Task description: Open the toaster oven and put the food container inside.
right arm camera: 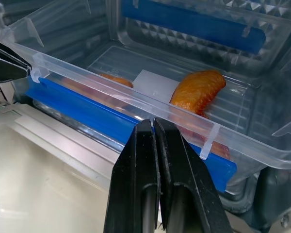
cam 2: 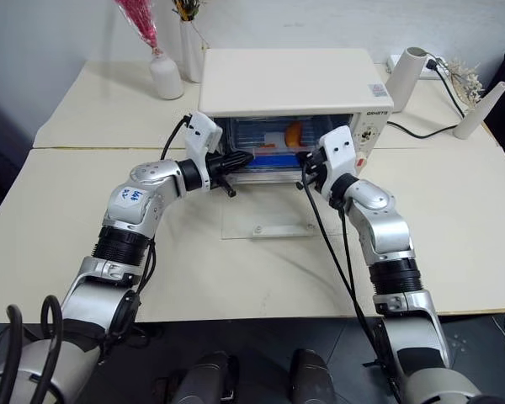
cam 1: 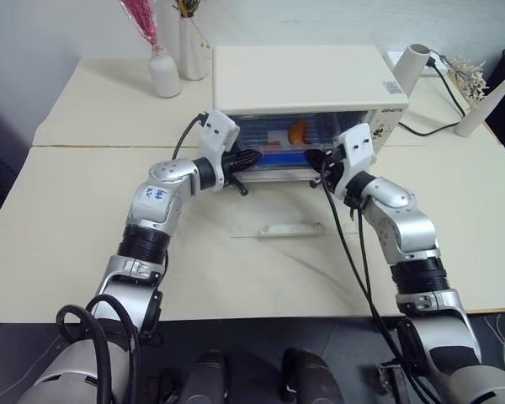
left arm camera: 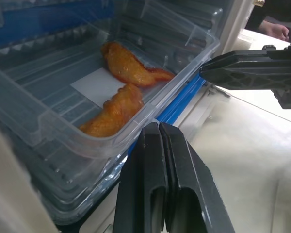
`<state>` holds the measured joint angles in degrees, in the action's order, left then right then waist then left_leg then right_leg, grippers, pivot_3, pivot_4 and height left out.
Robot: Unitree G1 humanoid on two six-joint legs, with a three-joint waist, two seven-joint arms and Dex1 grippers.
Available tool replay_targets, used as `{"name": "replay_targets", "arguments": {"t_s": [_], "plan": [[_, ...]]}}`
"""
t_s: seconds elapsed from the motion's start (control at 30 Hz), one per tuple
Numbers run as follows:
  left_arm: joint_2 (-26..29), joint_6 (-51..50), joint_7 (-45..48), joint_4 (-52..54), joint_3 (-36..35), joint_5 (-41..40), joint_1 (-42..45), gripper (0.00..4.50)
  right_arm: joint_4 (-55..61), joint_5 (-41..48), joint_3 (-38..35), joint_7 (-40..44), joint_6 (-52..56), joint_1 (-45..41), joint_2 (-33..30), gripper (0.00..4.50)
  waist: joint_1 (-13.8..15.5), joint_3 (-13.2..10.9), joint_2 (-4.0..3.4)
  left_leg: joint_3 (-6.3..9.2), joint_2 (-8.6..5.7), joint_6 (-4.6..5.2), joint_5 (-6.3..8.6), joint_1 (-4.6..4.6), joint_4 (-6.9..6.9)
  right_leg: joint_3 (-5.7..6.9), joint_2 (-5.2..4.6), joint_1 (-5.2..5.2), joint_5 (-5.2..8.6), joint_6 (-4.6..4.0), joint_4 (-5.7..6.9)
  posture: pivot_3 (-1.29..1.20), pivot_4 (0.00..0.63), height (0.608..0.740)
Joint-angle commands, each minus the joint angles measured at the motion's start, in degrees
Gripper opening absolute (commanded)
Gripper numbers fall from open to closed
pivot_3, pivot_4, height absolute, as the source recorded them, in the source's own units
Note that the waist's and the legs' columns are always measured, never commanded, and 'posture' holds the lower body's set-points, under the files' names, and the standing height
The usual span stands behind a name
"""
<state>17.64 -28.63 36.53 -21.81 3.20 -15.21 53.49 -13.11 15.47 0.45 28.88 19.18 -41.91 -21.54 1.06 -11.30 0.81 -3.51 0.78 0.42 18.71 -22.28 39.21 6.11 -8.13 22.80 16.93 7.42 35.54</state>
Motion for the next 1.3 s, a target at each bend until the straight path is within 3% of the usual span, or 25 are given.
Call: {"name": "replay_targets", "arguments": {"t_s": [0.03, 0.1, 0.2, 0.33, 0.43, 0.6, 0.77, 1.03, 1.17, 1.3], "plan": [[3.14, -5.79, 4.60, 11.94, -1.96, -4.99, -1.90, 0.00, 7.92, 3.42, -2.78, 3.59, 2.35, 1.58, -2.39, 0.09, -0.29, 0.00, -0.01, 0.00, 0.00, 0.00, 0.00, -0.01, -0.03, 0.00, 0.00, 0.02, 0.00, 0.00, 0.00, 0.00, 0.150, 0.740], [7.67, -12.82, 9.25, 20.73, -4.32, -11.34, -4.81, 0.00, 14.90, 6.88, -4.28, 6.56, 6.77, 4.58, -5.38, 0.09, -0.74, -0.01, -0.02, 0.02, 0.01, 0.00, 0.00, 0.00, -0.07, 0.00, 0.00, 0.03, 0.00, 0.00, -0.01, 0.00, 0.150, 0.740], [16.22, -20.94, 15.98, 30.72, -9.55, -21.06, -8.62, 0.90, 26.46, 14.43, -7.87, 10.44, 14.62, 10.41, -11.06, 0.00, -1.21, -0.04, -0.06, 0.12, 0.04, -0.02, 0.01, -0.02, -0.13, 0.02, -0.01, 0.04, 0.00, 0.00, -0.02, 0.00, 0.150, 0.740], [24.25, -27.34, 19.27, 35.07, -14.39, -28.11, -10.24, 2.12, 35.89, 21.81, -12.53, 12.80, 22.40, 17.53, -17.12, 0.00, -1.11, -0.06, -0.09, 0.16, 0.06, -0.02, 0.01, 0.04, -0.08, -0.02, -0.01, -0.01, 0.01, -0.01, -0.02, 0.00, 0.150, 0.740], [31.69, -32.17, 23.93, 36.62, -18.53, -33.87, -11.39, 3.06, 44.12, 26.28, -18.25, 15.69, 26.62, 30.51, -22.14, 0.00, -0.58, -0.06, -0.09, 0.16, 0.05, -0.02, 0.01, 0.16, -0.07, -0.05, -0.01, -0.16, 0.01, -0.01, -0.03, 0.00, 0.150, 0.740], [37.35, -32.77, 27.04, 37.91, -19.58, -36.87, -13.85, 4.47, 47.59, 23.47, -18.36, 10.25, 26.02, 42.55, -20.24, 0.00, 0.13, -0.05, -0.08, 0.09, 0.00, -0.01, 0.05, 0.15, -0.08, -0.11, -0.02, -0.16, 0.01, -0.02, -0.10, 0.00, 0.150, 0.740], [39.03, -31.17, 28.23, 39.58, -19.02, -37.40, -14.85, 4.47, 44.49, 16.77, -13.40, 4.03, 22.48, 44.92, -15.53, 0.00, 0.14, -0.05, -0.08, -0.03, 0.02, -0.03, 0.03, 0.20, -0.06, -0.17, 0.01, -0.12, 0.02, -0.04, -0.02, 0.00, 0.150, 0.740], [39.67, -27.43, 28.64, 39.46, -16.79, -35.90, -14.42, 4.47, 33.09, 9.52, -9.05, -0.27, 15.32, 38.21, -9.13, 0.00, 0.07, -0.05, -0.09, -0.09, 0.02, -0.03, 0.03, 0.17, -0.08, -0.22, 0.03, -0.04, 0.02, -0.04, -0.02, 0.00, 0.150, 0.740], [40.02, -25.78, 28.88, 37.84, -16.12, -34.80, -14.08, 4.47, 32.00, 12.39, -12.43, 0.76, 15.95, 31.83, -9.53, 0.00, 0.06, -0.06, -0.10, -0.09, 0.02, -0.03, 0.03, 0.16, -0.08, -0.22, 0.03, -0.03, 0.02, -0.04, -0.01, 0.00, 0.150, 0.740], [40.39, -24.32, 28.84, 36.57, -16.31, -33.76, -14.49, 4.47, 35.03, 21.52, -19.76, 2.92, 21.37, 24.81, -13.43, 0.00, 0.08, -0.11, -0.19, -0.09, 0.03, -0.03, 0.03, 0.14, -0.08, -0.21, 0.04, 0.00, 0.02, -0.04, 0.00, 0.00, 0.150, 0.740]]}}
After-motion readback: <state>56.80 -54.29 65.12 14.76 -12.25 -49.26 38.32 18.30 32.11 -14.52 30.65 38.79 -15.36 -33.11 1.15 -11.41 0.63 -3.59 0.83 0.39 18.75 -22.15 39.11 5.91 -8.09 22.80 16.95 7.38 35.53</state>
